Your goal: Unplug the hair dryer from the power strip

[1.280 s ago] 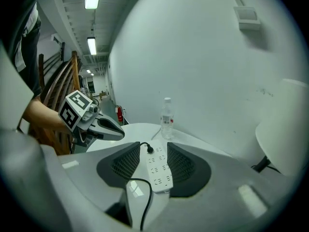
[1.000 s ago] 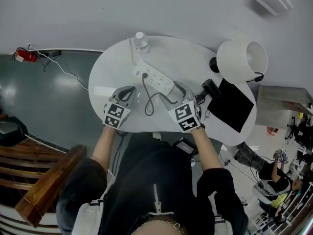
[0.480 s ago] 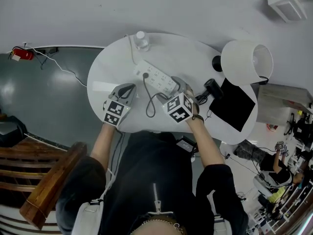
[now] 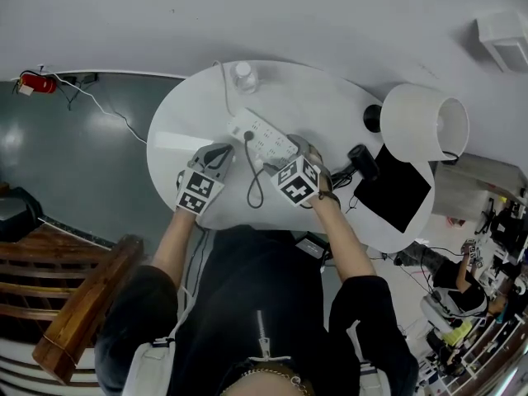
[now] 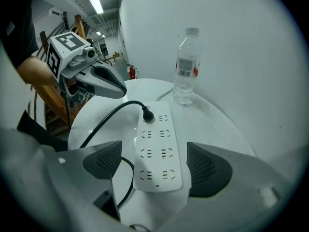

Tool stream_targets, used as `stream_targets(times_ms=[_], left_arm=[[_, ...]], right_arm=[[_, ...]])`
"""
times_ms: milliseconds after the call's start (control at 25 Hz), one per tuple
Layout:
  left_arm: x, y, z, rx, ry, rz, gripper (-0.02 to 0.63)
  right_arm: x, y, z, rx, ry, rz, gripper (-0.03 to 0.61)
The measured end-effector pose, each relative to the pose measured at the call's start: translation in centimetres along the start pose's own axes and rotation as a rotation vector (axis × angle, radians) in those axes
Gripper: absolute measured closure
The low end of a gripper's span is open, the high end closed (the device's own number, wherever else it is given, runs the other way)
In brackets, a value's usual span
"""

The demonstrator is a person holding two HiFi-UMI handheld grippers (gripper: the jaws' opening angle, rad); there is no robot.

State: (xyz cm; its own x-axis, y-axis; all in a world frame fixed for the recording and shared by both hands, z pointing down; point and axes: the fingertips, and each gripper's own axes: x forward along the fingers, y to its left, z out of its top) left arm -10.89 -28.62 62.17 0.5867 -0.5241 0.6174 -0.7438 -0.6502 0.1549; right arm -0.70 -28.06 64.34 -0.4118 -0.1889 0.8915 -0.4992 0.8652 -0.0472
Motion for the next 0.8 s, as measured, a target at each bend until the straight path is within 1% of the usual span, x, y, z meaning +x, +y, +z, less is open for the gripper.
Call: stream_targets(times_ms=[120, 360, 520, 800], left_arm=[[0.6, 0.3, -0.2, 0.010, 0.013, -0.006, 0.600], [1.4, 0.6, -0.3, 0.001, 0.020, -0.015, 0.600], [1.8, 0.7, -0.2, 0.006, 0.020, -0.022, 0.600], [2.2, 0.7, -0.6, 0.010, 0.031, -0.042, 0.600]], right_arm=[[1.2, 0.0, -0.5, -0.005, 0.036, 0.017, 0.164], [3.3, 0.1, -1.6, 0.001, 0.098, 0.039, 0.163], [4.4, -0.1, -2.5, -0.013, 0.135, 0.033, 0.163], [5.2, -0.3, -3.3, -0.012, 0.171, 0.016, 0.163]])
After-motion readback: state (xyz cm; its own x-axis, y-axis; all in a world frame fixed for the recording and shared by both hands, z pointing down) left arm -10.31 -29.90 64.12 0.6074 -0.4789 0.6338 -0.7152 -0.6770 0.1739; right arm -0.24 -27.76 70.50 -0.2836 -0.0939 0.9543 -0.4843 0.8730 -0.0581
